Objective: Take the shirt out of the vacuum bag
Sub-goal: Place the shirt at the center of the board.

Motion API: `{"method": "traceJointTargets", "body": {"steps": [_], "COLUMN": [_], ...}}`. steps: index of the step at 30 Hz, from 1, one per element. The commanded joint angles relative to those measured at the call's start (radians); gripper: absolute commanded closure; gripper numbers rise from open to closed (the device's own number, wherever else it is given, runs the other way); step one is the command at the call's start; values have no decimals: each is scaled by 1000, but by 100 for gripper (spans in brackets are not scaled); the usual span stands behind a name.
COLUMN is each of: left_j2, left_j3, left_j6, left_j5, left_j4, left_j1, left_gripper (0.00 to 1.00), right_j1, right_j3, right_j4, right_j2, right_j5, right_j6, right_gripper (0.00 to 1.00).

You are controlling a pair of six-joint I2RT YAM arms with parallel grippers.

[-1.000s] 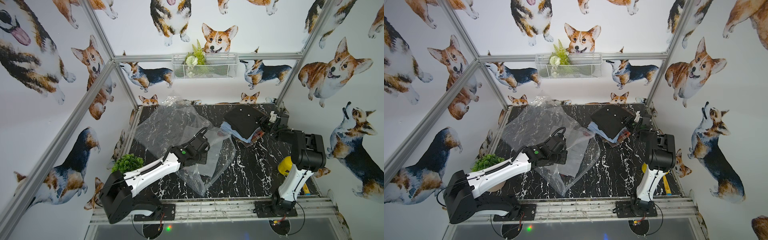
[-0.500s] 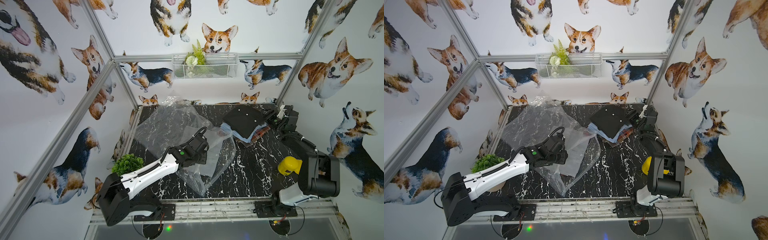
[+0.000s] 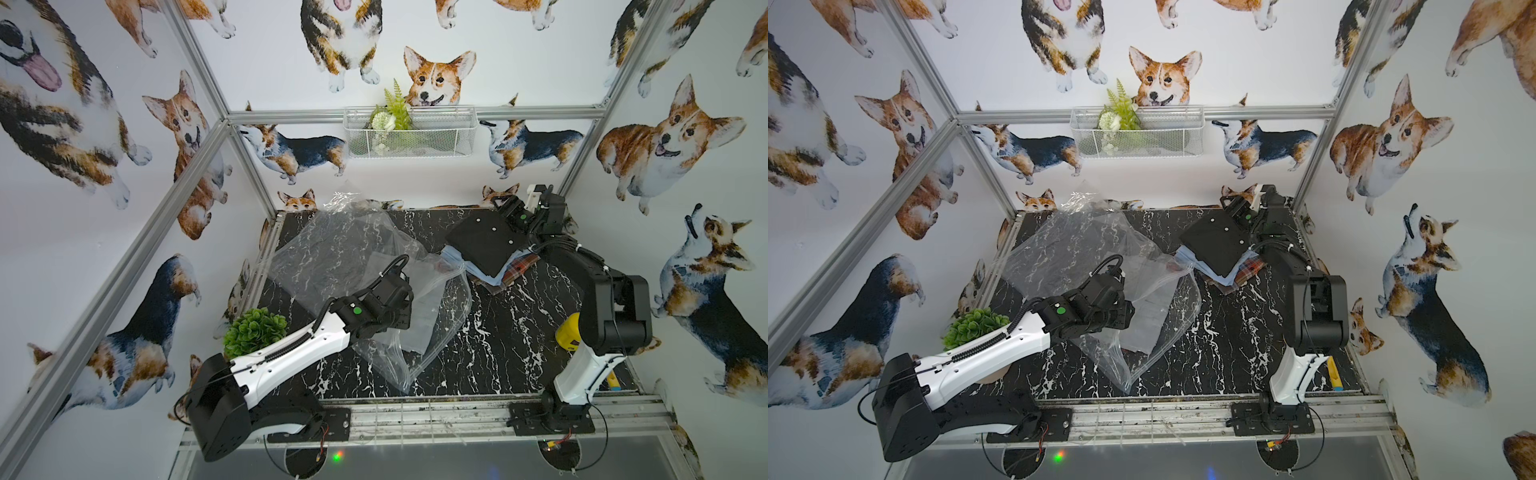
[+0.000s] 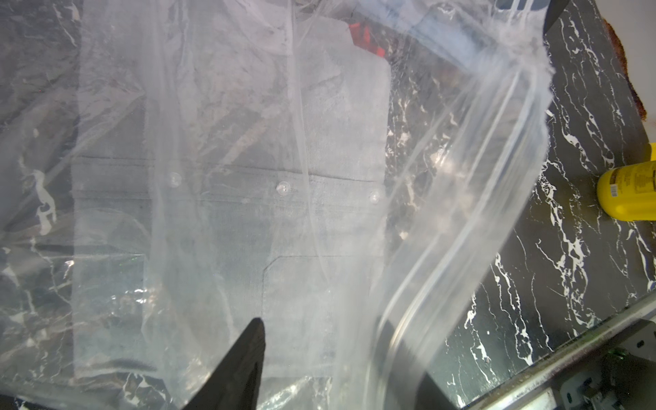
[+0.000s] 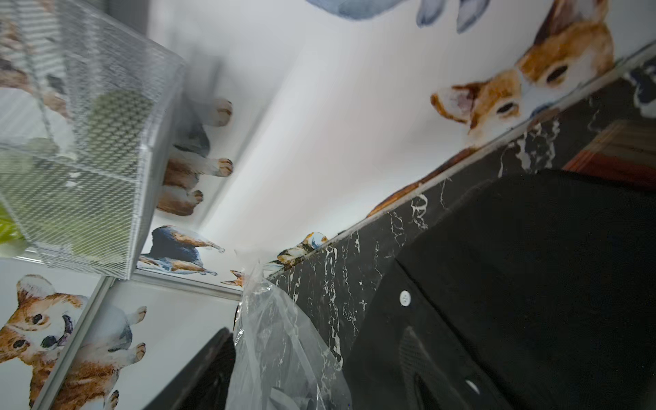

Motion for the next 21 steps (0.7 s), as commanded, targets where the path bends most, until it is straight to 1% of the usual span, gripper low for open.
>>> {"method": "traceJointTargets", "body": {"steps": [1,4,7,13,17,21], "left_j2": [-7,-8,-11,-12,-25,-31], "left_j3": [-7,-14,-26,-46,-54,-43], "left_j6": [-13,-12,-15,-24,-28,-26], "left_j5": [-19,-22,-25,-8,-5,-5], "left_j4": [0,-3,2,15,18,14], "left_j1": [1,1,2,2,1,1], "left_gripper": [47,48,48,49,49,49], "right_j1": [2,2,2,-4,-16,-15], "right_j3": [41,43,-11,-113,-146,-166], "right_j4": [78,72,79,84,98,92], "right_j2": [107,192,246,298,254,100], "right_j5": [-93,-108,-88,-62,-63,-51], "right_j6": [49,27,-3,-65,-61,-26], "right_gripper": [24,24,24,24,25,24]}}
